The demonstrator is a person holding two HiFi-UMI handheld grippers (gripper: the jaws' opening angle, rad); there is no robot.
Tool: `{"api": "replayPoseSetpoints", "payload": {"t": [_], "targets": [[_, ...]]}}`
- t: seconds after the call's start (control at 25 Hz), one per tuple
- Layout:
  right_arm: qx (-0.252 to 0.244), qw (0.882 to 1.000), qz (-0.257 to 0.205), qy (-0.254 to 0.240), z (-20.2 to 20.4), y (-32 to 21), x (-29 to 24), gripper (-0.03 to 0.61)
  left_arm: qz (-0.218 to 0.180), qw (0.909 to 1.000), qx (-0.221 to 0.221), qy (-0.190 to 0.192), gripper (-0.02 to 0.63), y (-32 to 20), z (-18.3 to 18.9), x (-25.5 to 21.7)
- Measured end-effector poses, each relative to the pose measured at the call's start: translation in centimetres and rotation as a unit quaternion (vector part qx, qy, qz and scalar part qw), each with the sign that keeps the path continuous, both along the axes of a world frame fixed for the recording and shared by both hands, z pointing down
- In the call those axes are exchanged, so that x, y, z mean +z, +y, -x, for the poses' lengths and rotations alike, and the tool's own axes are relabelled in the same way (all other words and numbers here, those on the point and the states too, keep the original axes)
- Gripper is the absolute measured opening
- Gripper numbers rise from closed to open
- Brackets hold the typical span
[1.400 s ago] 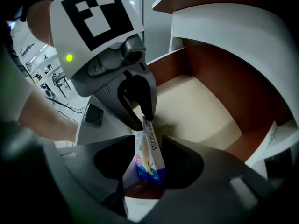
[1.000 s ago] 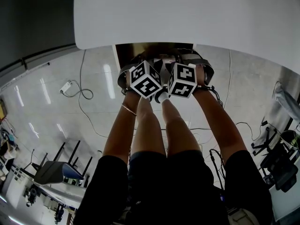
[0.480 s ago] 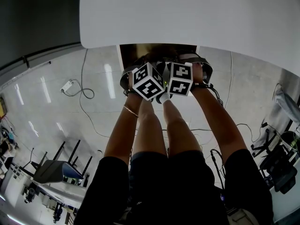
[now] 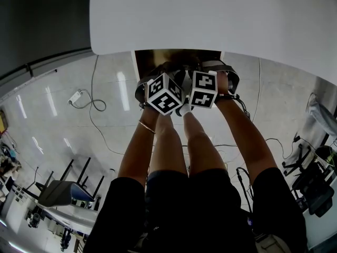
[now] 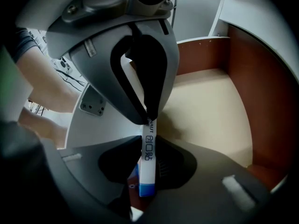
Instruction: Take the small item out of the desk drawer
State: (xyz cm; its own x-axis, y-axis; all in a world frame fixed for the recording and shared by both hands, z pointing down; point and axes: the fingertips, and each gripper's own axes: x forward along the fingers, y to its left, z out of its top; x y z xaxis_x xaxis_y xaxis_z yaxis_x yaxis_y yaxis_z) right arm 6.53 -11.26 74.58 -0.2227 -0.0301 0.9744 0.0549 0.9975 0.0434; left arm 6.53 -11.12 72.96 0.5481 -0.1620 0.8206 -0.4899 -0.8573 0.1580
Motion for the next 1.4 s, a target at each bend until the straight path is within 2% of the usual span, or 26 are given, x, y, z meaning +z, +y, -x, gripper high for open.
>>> {"api": "replayPoseSetpoints", "payload": {"t": [0.08,0.48,0.8,1.4], "targets": [[0.002,1.0,-0.001,0.0,-0.1,0.1,0.0,0.103,-0.003,1.0,-0.003,0.001,0.0,0.1,0.2,0.0],[0.017,1.0,-0.017,-0.008,-0.1,0.4,-1.1,0.101,-0.017,0.9989,-0.043,0.012,-0.002,-0.1,2.2,-1.6],[0.038,0.999,-0.024,-0.026,0.3,0.1,-2.5,0.101,-0.003,0.9941,-0.099,0.045,0.0,-0.2,3.8,-2.6],[0.113,0.988,-0.053,-0.087,-0.3,-0.7,-8.2,0.1,-0.015,0.9917,-0.114,0.056,0.0,0.8,4.3,-6.5]]}}
